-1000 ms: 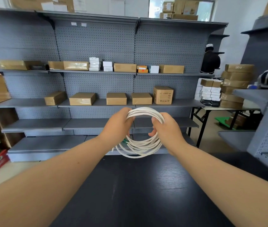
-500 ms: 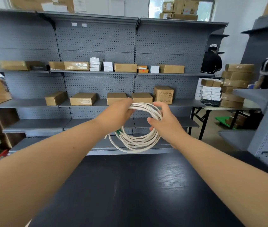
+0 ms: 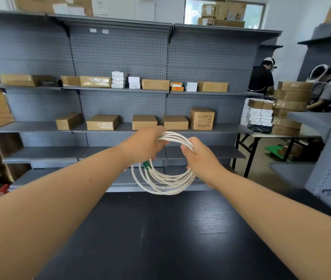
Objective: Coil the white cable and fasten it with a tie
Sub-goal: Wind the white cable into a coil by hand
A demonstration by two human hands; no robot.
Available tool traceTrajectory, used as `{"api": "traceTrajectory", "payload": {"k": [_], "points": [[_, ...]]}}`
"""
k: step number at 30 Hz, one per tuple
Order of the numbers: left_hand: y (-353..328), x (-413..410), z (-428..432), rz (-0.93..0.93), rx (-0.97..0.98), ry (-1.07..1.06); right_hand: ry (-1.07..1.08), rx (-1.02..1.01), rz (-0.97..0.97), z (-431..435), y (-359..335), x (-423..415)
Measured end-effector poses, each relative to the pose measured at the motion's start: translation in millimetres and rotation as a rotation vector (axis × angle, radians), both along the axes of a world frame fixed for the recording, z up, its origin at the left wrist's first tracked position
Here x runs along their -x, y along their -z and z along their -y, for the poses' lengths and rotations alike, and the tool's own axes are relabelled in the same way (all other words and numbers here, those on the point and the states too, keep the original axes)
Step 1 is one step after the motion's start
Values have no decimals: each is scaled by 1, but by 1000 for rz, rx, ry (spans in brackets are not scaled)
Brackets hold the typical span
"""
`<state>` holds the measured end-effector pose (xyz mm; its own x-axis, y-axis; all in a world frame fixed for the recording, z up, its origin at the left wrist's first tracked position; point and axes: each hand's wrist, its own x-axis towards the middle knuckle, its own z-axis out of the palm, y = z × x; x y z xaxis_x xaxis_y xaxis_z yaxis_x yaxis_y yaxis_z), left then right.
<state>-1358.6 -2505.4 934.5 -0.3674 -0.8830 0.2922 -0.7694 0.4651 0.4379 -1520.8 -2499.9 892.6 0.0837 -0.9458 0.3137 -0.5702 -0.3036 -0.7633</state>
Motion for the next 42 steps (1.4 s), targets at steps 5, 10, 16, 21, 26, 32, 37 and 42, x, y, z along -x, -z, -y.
{"api": "traceTrajectory", "payload": {"k": [5,10,16,21,26,32,37,42], "points": [[1,-2,-4,-98,-31,28,35,103,-77,4,0,2],[12,-8,-2,-201,-65,-7,122,137,17,7,-4,7],[31,2,-2,-460,-143,-22,127,217,19,5,-6,6],[35,0,0,-316,-128,-78,123,194,-30,2,-6,9],[28,-5,-2,-176,124,-163,136,193,-63,3,-8,16],[24,13,-16,78,573,-174,114,205,-131,5,-3,24],[37,27,-18,170,530,-133,82,230,-123,4,-3,23],[52,34,-18,235,510,-151,77,223,-52,2,-7,17]]}}
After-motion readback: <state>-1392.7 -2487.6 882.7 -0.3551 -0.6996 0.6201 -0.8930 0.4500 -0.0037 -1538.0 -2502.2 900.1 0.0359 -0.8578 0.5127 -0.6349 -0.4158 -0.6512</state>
